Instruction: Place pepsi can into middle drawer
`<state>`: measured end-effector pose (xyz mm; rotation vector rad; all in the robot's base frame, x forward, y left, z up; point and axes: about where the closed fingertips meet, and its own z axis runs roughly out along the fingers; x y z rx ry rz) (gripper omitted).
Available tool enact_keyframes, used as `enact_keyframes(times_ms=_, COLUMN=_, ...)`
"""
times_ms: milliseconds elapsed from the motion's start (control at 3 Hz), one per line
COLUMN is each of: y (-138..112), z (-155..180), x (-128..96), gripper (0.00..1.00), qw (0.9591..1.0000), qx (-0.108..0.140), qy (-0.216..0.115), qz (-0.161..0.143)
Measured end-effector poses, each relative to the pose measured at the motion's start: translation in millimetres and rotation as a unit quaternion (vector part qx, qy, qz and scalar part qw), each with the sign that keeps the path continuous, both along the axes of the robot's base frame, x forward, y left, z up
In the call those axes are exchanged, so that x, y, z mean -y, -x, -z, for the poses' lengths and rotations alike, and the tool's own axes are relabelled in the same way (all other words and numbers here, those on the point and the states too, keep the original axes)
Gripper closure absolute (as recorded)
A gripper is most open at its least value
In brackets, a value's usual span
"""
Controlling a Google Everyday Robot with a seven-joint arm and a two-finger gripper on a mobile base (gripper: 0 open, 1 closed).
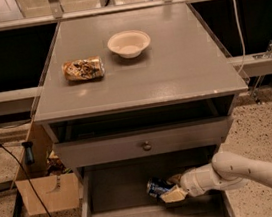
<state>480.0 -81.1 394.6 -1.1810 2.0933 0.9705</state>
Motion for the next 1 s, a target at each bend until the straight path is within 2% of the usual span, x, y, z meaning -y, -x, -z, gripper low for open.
enact_keyframes(times_ms=333, y=0.0, z=0.0, x=-0.1, gripper=0.14, qw=1.0, qx=0.0, qy=0.0, qz=0.0)
enact_keyframes(times_ms=667, y=0.1, z=0.0, x=-0.1, gripper=0.0, qw=1.0, qx=0.0, qy=0.0, qz=0.0)
enact_keyframes(times_ms=1000, y=0.1, z=0.0, x=-0.1, gripper=0.0, qw=1.0, qx=0.0, qy=0.0, qz=0.0)
